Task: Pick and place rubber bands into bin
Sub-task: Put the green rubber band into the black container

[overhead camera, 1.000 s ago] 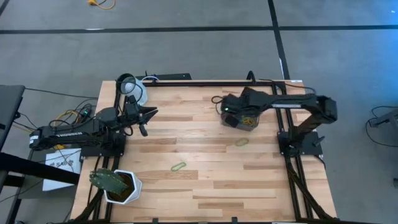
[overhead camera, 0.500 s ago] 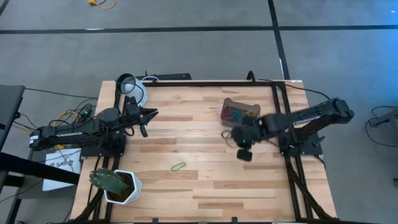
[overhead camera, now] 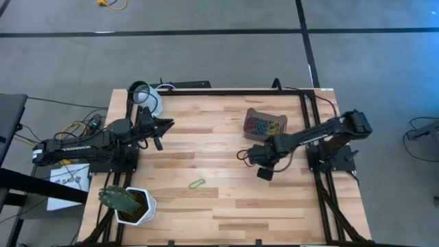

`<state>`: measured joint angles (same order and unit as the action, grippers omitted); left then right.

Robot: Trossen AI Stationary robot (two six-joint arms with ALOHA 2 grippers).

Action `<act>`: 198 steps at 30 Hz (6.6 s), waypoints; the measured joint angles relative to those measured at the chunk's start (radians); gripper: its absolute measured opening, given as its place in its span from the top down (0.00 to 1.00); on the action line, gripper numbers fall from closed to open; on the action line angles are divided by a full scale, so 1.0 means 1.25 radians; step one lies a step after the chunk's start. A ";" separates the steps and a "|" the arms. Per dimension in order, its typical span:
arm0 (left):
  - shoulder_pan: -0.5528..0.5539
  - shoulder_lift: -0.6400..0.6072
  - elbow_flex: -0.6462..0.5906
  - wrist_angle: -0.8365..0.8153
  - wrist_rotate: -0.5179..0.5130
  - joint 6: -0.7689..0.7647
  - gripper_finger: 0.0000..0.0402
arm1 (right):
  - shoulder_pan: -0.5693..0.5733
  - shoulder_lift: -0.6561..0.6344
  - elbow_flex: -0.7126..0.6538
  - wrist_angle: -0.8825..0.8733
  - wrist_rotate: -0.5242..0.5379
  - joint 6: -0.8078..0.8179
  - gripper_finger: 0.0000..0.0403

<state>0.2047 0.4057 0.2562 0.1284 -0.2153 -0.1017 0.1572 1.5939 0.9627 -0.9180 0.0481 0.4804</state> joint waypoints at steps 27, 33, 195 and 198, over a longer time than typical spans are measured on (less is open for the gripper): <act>0.000 0.000 0.000 -0.002 -0.002 0.009 0.86 | -0.112 0.101 0.001 0.041 -0.073 -0.076 0.82; 0.000 0.000 0.000 -0.002 -0.002 0.009 0.86 | -0.104 0.101 0.001 0.041 -0.082 -0.077 0.78; 0.000 0.000 0.000 -0.002 0.034 -0.050 0.86 | -0.384 -0.237 -0.162 0.146 0.170 -0.076 0.83; 0.000 0.000 0.000 -0.002 0.099 -0.062 0.86 | -0.384 -0.224 -0.162 0.170 0.170 -0.077 0.83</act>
<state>0.2047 0.4057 0.2562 0.1257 -0.0920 -0.1791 -0.3230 1.3143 0.7605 -0.7053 0.2600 0.3846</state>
